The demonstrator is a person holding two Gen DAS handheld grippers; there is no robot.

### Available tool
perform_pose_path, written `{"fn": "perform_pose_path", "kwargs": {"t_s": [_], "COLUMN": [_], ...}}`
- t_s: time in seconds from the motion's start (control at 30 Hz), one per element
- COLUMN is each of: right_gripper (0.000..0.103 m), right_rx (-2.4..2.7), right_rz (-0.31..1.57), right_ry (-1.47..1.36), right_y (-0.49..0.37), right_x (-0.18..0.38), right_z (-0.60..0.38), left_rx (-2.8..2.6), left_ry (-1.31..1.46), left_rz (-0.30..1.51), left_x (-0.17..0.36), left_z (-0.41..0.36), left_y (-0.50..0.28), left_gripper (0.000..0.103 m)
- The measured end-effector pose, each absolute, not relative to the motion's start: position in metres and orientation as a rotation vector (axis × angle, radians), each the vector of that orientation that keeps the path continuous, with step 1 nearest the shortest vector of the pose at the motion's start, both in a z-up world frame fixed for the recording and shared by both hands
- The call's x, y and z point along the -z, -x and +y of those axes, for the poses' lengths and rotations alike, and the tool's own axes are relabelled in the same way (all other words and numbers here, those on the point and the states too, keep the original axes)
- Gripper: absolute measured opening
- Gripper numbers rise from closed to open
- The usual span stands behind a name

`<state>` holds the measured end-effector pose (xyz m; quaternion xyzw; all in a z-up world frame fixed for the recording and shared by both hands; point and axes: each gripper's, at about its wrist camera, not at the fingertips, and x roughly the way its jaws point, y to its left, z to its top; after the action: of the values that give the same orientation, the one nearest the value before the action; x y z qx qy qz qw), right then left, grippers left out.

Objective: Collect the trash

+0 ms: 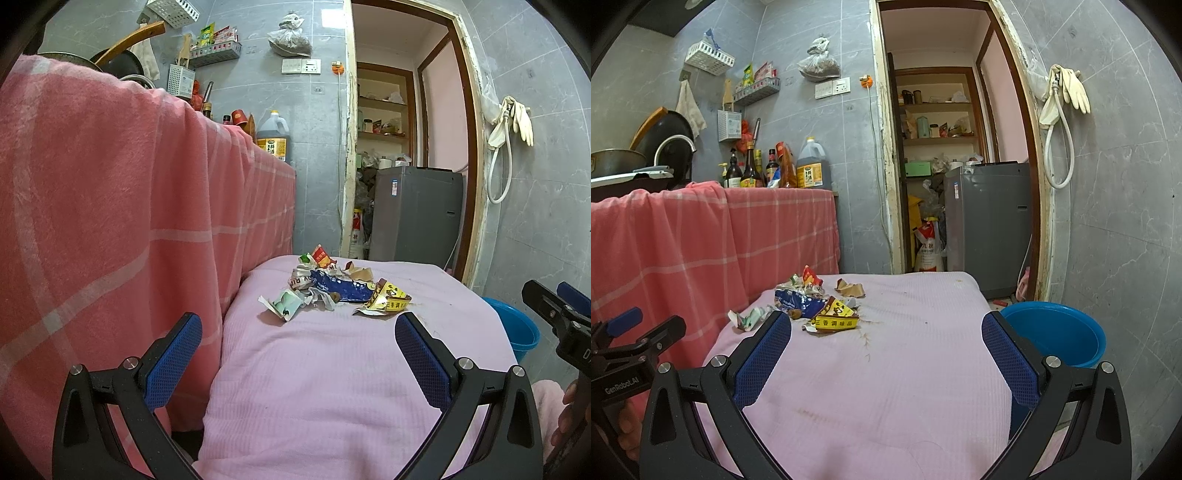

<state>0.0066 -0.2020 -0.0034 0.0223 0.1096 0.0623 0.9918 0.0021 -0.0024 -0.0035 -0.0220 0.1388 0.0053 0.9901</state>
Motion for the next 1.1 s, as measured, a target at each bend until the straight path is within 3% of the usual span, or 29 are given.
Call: {"fn": "perform_pose_path", "kwargs": {"t_s": [1.1], "right_gripper": [0.103], "right_rx": [-0.125], "right_rz": [0.217], "right_ry": [-0.050], "right_y": [-0.0067], "right_x": [0.0042], "right_z": [-0.2044], "left_rx": [-0.006], "left_ry": [0.046], "left_rz": [0.278], "left_x": [0.0023], "left_z": [-0.0033], "left_y": [0.0008], "left_gripper": [0.102]}}
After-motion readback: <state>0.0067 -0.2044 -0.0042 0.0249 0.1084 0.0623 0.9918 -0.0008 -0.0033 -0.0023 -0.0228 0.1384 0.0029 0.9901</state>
